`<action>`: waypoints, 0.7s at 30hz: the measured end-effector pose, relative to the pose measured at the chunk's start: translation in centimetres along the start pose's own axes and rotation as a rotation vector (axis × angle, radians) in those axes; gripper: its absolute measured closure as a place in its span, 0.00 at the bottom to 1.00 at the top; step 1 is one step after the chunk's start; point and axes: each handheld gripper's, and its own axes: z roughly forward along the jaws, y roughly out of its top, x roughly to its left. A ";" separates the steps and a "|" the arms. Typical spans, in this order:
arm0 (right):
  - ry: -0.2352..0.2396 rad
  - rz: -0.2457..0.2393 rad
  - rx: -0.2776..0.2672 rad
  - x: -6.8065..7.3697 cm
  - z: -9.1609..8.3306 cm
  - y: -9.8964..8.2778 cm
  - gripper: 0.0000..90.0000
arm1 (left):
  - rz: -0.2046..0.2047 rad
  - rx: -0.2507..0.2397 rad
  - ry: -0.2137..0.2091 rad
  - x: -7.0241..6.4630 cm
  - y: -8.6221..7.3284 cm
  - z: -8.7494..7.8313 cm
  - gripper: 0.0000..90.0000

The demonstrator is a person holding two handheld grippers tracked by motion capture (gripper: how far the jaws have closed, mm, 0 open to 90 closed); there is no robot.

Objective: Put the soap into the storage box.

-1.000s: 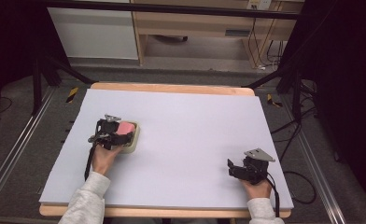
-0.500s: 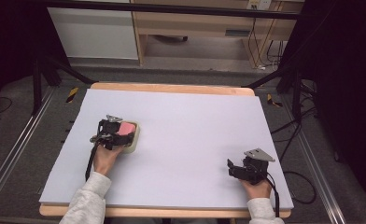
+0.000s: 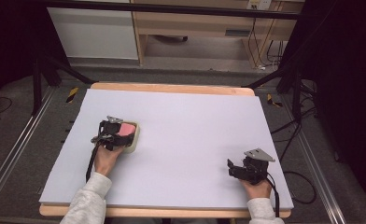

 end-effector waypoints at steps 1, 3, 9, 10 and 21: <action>0.001 0.000 0.000 0.0 0.0 0.0 0.11 | 0.000 0.000 0.000 0.0 0.0 0.0 0.41; 0.000 -0.002 -0.001 0.0 0.0 0.0 0.11 | 0.000 0.001 -0.002 0.0 0.0 0.0 0.41; 0.001 0.000 0.000 0.0 0.0 0.0 0.11 | 0.004 0.004 -0.005 0.1 0.0 0.0 0.41; 0.001 -0.001 0.000 0.0 0.0 0.0 0.11 | 0.004 0.005 -0.004 0.1 0.0 0.0 0.41; 0.002 0.001 0.000 0.0 0.0 0.0 0.11 | 0.013 0.009 -0.006 0.1 0.1 0.0 0.41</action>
